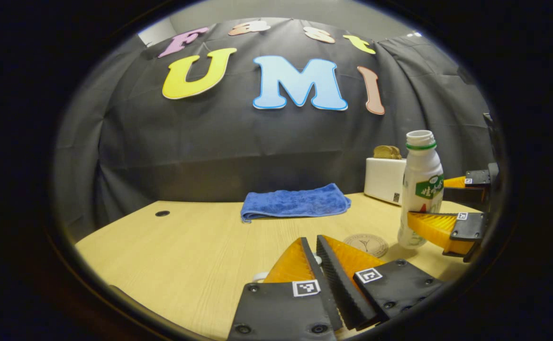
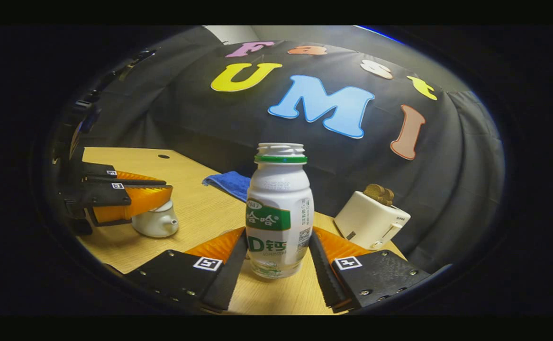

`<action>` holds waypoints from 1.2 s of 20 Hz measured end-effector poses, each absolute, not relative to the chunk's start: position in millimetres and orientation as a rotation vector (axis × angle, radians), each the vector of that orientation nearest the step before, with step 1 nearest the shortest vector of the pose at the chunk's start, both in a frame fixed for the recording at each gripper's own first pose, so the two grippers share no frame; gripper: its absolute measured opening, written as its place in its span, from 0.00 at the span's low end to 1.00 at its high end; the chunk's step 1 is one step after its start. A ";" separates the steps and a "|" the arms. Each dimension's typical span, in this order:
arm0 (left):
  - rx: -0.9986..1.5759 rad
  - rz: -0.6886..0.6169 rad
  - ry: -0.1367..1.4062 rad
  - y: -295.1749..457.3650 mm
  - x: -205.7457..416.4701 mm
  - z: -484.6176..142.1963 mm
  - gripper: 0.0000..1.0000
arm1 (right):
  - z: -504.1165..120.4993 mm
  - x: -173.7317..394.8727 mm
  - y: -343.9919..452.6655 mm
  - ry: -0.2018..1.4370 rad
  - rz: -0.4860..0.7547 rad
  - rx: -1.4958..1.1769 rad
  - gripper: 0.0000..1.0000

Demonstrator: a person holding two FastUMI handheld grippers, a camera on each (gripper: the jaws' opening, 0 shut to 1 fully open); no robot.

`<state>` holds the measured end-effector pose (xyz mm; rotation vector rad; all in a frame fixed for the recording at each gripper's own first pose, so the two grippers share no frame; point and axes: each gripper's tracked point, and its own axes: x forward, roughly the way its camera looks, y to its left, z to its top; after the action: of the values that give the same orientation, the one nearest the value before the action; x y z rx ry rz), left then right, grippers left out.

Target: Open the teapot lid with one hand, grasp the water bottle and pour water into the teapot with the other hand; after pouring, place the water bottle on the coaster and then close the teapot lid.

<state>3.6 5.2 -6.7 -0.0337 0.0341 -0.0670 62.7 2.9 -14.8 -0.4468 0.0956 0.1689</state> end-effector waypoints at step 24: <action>-0.027 -0.049 -0.018 15.5 -7.8 8.4 0.29 | 4.7 70.6 1.5 0.061 0.158 -0.360 0.71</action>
<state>-7.8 15.5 8.4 -0.0270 -0.0184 -0.0488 70.6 1.5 4.7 -0.3603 0.0614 0.1584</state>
